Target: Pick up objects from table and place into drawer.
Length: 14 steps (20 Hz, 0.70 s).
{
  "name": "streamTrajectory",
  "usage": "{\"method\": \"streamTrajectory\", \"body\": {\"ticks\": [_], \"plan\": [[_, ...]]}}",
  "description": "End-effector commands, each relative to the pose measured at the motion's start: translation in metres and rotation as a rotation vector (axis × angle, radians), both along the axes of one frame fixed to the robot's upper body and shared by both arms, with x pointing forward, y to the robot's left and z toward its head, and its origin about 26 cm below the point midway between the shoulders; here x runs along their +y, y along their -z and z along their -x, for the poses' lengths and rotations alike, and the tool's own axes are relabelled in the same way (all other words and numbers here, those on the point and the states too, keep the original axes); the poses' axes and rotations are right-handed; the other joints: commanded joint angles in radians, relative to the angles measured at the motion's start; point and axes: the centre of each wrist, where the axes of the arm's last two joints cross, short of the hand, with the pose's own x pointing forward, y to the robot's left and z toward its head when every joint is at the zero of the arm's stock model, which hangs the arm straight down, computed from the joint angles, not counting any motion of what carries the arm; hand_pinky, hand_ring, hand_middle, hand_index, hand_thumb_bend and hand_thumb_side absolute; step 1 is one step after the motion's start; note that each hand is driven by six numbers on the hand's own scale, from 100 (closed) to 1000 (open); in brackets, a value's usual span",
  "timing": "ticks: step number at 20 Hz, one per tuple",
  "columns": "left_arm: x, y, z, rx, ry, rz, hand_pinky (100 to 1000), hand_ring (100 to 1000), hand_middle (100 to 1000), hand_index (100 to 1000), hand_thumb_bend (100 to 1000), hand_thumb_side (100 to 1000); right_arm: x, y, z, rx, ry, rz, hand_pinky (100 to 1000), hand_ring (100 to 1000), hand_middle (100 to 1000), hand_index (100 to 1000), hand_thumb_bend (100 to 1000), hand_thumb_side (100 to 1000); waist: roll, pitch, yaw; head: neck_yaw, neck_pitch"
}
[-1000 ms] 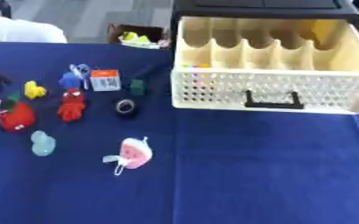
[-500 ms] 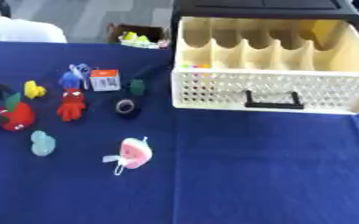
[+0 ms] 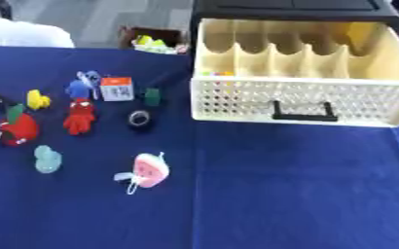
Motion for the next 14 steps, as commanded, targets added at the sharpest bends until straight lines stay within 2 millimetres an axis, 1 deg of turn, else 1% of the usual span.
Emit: {"method": "streamTrajectory", "body": {"ticks": [1,7,9,10,14], "plan": [[0.003,-0.015,0.003,0.032,0.057,-0.065,540,670,743,957,459,818,-0.002,-0.007,0.004,-0.019,-0.002,0.009,779,514,424,746,100,1000,0.002,-0.017,-0.001,0.005,-0.007],[-0.001,-0.012,0.001,0.042,0.062,-0.093,539,665,740,944,506,821,-0.001,-0.007,0.004,-0.020,-0.010,0.008,779,511,421,742,100,1000,0.006,-0.016,0.000,0.008,-0.004],[-0.003,-0.009,0.000,0.040,0.067,-0.102,529,652,723,925,514,812,-0.001,-0.007,0.004,-0.021,-0.011,0.006,778,510,419,742,100,1000,0.007,-0.015,0.000,0.008,-0.004],[-0.004,-0.008,0.000,0.036,0.069,-0.105,510,628,693,899,525,797,-0.001,-0.006,0.004,-0.020,-0.012,0.005,778,509,419,741,100,1000,0.007,-0.015,0.000,0.009,-0.004],[-0.007,-0.004,-0.001,0.003,0.075,-0.125,470,588,653,867,547,754,-0.001,-0.006,0.004,-0.023,-0.014,0.002,776,507,417,740,100,1000,0.007,-0.016,-0.002,0.010,-0.007]]}}
